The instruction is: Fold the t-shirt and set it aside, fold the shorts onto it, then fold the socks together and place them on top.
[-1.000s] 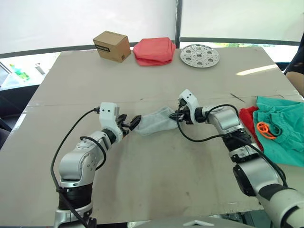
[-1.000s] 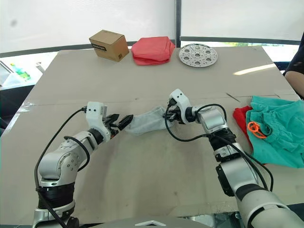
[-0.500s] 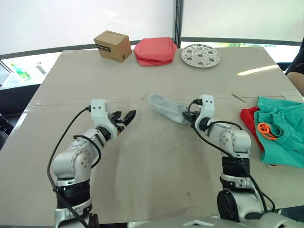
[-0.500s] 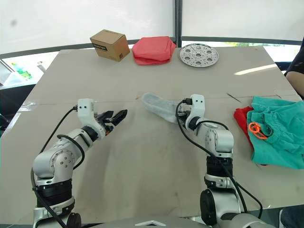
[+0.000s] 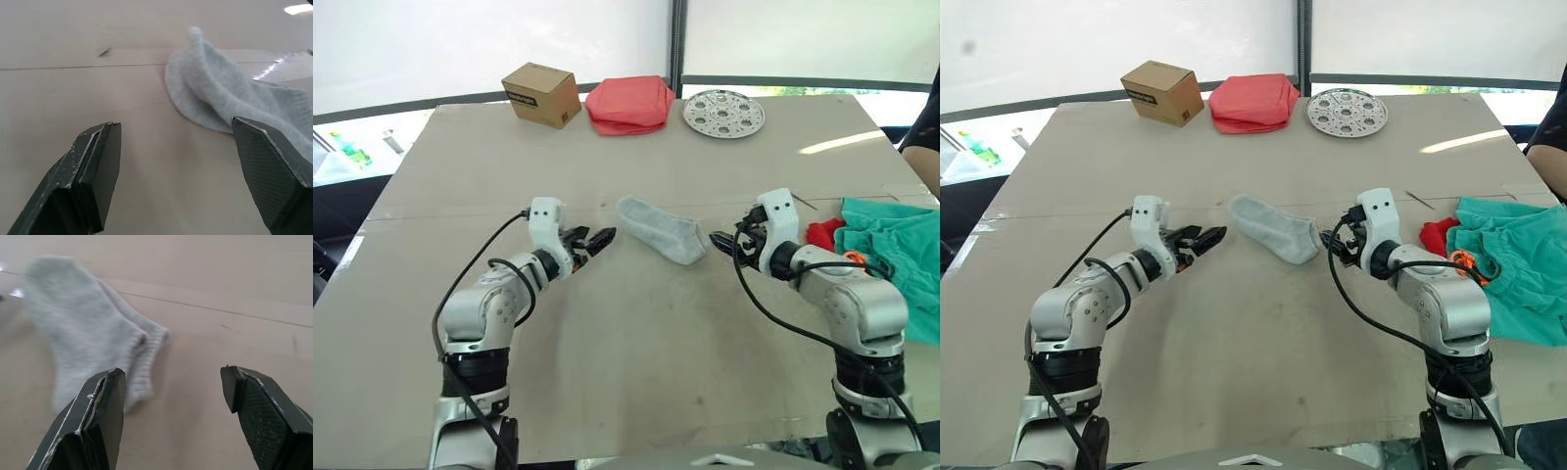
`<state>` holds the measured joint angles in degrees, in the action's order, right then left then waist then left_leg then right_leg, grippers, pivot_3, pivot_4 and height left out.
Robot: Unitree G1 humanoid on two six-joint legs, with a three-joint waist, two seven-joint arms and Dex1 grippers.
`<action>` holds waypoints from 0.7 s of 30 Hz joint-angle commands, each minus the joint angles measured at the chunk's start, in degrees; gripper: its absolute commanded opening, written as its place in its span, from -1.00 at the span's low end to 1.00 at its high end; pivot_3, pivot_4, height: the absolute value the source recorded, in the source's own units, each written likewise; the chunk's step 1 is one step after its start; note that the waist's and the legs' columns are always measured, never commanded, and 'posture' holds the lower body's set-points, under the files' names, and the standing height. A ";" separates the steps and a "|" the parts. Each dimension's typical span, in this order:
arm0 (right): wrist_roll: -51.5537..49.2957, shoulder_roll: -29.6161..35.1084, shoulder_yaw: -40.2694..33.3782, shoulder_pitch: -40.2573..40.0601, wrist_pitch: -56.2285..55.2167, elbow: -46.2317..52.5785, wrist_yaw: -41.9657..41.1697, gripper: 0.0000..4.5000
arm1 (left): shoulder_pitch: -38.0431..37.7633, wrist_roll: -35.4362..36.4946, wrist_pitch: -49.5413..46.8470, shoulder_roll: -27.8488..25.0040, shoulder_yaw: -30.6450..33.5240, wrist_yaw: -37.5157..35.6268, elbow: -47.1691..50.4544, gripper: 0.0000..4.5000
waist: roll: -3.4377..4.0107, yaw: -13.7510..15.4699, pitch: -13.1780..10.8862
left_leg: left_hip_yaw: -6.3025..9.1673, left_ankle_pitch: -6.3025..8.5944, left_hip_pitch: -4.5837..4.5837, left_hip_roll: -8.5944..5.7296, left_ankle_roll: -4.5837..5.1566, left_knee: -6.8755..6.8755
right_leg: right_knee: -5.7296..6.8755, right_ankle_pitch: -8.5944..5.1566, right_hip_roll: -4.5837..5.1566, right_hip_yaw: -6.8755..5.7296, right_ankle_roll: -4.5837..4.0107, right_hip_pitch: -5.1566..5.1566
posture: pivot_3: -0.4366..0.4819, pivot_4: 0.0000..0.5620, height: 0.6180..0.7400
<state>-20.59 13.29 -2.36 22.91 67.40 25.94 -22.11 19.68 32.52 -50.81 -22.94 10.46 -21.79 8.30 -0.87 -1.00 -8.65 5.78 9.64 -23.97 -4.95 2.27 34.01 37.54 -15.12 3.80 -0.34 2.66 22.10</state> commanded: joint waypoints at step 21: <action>2.94 0.94 11.53 9.43 -8.85 -17.69 -1.44 0.23 | -13.79 2.54 21.19 -12.22 -5.46 -31.11 16.89 0.70 | 0.09 0.31 -0.07 | -0.03 0.01 -0.23 -0.02 0.02 -0.27 | -0.63 -0.08 0.07 0.01 -0.26 0.09 | -0.05 -0.47 1.00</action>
<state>-17.94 14.11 9.04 31.01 60.08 7.70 -23.02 5.88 34.91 -31.52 -34.83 4.16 -52.37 22.91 -0.77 -0.69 -8.72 5.76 9.64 -24.21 -4.97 2.29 33.74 36.92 -15.20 3.87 -0.34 2.40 22.19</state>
